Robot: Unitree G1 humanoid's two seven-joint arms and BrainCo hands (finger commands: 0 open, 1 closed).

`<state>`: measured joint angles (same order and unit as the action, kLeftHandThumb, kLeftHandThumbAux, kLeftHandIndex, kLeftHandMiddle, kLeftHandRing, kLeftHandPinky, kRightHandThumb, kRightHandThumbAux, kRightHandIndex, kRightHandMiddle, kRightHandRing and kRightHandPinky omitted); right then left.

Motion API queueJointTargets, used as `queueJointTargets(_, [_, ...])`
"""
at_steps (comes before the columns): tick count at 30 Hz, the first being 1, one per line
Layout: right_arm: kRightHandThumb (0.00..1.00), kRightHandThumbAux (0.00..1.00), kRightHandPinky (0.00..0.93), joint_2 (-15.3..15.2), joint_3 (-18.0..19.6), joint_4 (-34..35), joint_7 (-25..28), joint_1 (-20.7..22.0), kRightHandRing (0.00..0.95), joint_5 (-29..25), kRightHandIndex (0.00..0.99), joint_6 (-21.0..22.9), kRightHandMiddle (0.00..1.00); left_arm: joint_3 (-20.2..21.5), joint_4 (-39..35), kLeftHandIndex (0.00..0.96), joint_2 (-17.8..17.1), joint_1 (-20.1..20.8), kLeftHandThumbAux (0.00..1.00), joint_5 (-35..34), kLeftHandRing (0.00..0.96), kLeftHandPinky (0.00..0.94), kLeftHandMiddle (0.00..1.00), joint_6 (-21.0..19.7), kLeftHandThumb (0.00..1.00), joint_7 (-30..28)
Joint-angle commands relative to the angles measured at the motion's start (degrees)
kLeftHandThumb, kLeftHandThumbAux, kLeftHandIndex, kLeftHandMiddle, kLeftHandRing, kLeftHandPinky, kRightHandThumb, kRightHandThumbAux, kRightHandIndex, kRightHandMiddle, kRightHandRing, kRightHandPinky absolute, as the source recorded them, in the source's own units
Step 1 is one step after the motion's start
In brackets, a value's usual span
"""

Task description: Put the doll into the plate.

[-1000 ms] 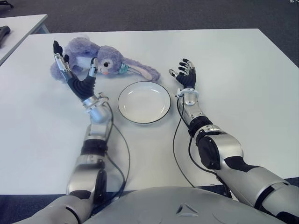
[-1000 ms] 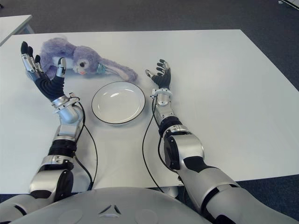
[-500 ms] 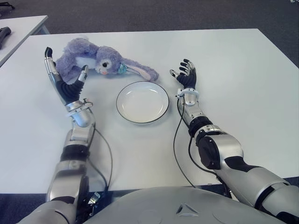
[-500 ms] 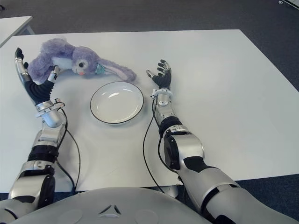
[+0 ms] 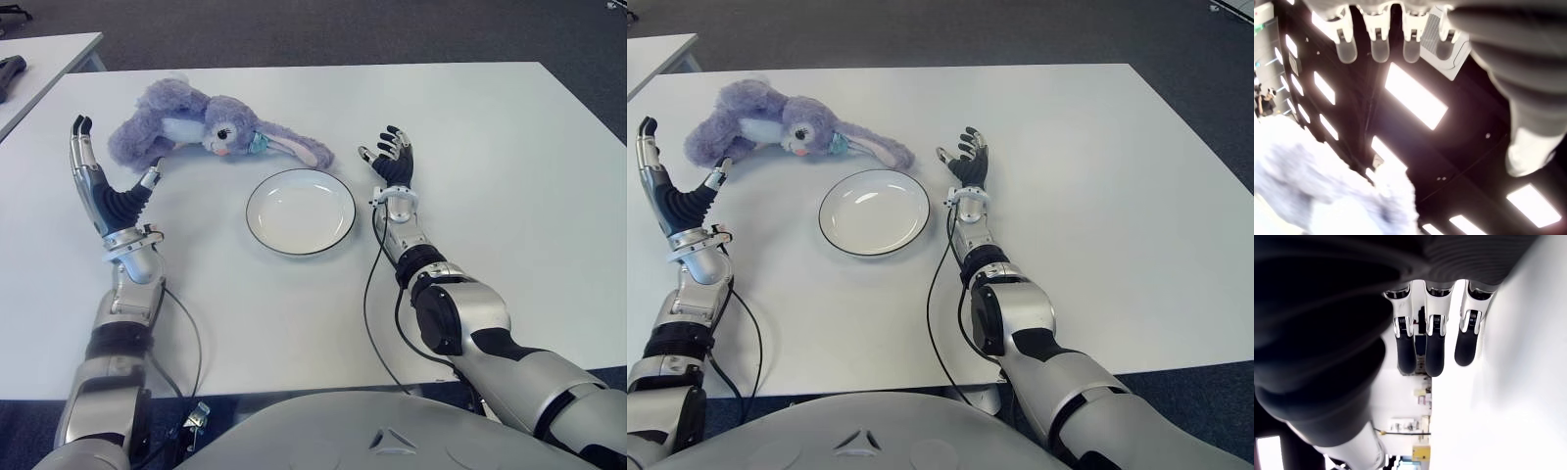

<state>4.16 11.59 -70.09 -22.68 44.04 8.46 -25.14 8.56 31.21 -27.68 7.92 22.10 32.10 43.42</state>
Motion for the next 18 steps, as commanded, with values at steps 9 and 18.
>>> queueJointTargets(9, [0.206, 0.908, 0.231, 3.98, 0.97, -8.09, 0.33, -11.84, 0.222, -1.31, 0.148, 8.29, 0.222, -3.23, 8.08, 0.0, -1.39, -2.43, 0.525, 4.41, 0.0, 0.0, 0.02, -1.17, 0.088, 0.12])
queueJointTargets(18, [0.19, 0.91, 0.23, 4.1, 1.07, -8.09, 0.34, -11.77, 0.22, -1.39, 0.143, 8.46, 0.218, -4.55, 8.38, 0.0, -2.76, -1.72, 0.523, 7.02, 0.0, 0.0, 0.021, -2.25, 0.078, 0.48])
